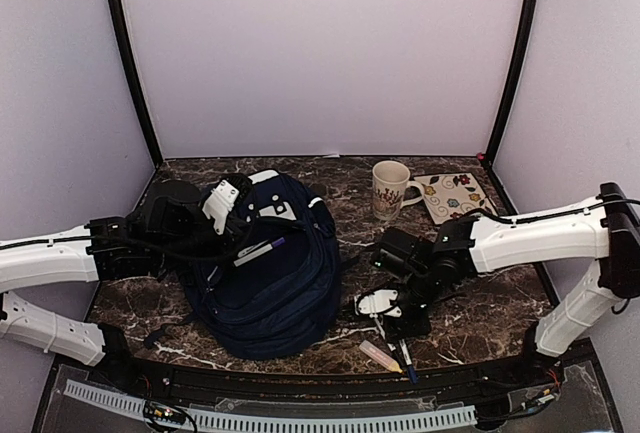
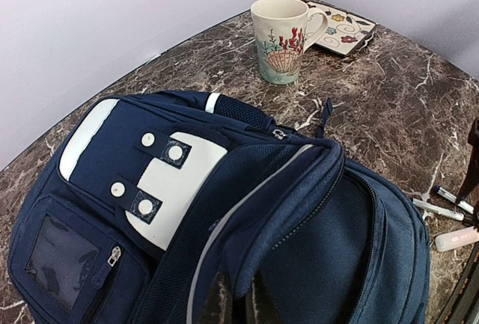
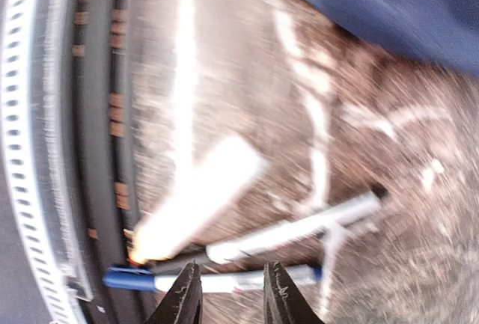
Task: Pack the student bag
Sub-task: Pick up the pen from the corner of the board.
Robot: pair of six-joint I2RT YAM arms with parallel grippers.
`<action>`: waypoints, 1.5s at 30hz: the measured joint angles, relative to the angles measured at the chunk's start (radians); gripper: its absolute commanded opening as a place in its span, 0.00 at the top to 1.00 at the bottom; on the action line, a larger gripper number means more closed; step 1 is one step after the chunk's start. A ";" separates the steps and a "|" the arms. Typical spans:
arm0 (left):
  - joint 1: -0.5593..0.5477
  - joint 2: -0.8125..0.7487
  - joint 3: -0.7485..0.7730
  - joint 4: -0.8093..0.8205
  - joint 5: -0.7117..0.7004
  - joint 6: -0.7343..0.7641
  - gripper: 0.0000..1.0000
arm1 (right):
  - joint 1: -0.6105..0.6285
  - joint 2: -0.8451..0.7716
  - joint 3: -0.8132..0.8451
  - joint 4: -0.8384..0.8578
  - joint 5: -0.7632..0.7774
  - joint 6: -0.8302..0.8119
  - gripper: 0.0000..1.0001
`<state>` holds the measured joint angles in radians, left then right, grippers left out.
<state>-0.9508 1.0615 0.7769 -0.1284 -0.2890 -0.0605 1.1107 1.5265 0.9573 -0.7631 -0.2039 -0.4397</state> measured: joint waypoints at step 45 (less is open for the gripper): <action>0.000 0.053 0.000 0.030 0.009 -0.019 1.00 | 0.018 -0.134 -0.268 0.146 0.342 -0.161 0.46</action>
<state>-0.9508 1.1145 0.7769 -0.0986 -0.2802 -0.0799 1.1286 1.3922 0.6891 -0.6170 0.1379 -0.6010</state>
